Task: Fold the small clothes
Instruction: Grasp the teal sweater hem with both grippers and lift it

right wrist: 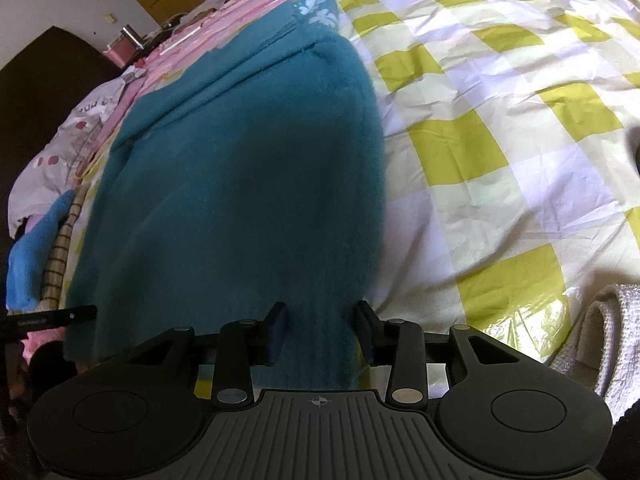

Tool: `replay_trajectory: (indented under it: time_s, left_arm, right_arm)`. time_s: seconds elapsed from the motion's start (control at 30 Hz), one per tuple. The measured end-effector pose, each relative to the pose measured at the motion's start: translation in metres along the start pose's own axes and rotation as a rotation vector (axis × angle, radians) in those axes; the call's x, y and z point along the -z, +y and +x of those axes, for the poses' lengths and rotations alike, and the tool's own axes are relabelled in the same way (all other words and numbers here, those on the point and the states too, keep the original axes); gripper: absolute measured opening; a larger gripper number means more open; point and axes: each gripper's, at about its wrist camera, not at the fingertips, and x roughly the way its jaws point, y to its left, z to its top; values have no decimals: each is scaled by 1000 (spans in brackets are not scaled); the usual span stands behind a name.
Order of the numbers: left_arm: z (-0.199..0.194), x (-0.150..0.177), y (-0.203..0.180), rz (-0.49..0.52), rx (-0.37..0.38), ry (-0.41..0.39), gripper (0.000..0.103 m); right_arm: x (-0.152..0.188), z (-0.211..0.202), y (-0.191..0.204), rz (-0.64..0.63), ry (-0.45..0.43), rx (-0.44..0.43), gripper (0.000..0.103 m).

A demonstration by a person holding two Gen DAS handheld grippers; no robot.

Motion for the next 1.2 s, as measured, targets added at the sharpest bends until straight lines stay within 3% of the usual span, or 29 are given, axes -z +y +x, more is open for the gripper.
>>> replay_trajectory:
  time_s: [0.1, 0.23, 0.33, 0.47, 0.7, 0.93, 1.1, 1.2]
  left_arm:
    - [-2, 1, 0, 7, 0, -5, 53]
    - [-7, 2, 2, 4, 2, -28, 34]
    - [-13, -1, 10, -27, 28, -49, 23]
    - [-21, -5, 14, -61, 83, -97, 21]
    - [-32, -18, 20, -164, 252, -193, 20]
    - [-30, -51, 26, -263, 431, -305, 20]
    - [-28, -83, 33, -311, 497, -407, 17]
    - [-30, -103, 35, -304, 498, -461, 17]
  right_arm:
    - [-1, 0, -1, 11, -1, -4, 36]
    - [-2, -1, -4, 59, -2, -41, 18]
    - [-2, -2, -5, 102, -18, -92, 15]
    - [-6, -7, -2, 147, -63, -189, 15]
    - [-20, -13, 2, 252, -149, -360, 14]
    - [-52, -9, 4, 345, -257, -487, 14]
    - [-81, 4, 8, 375, -299, -534, 14]
    - [-102, 11, 13, 373, -321, -552, 14]
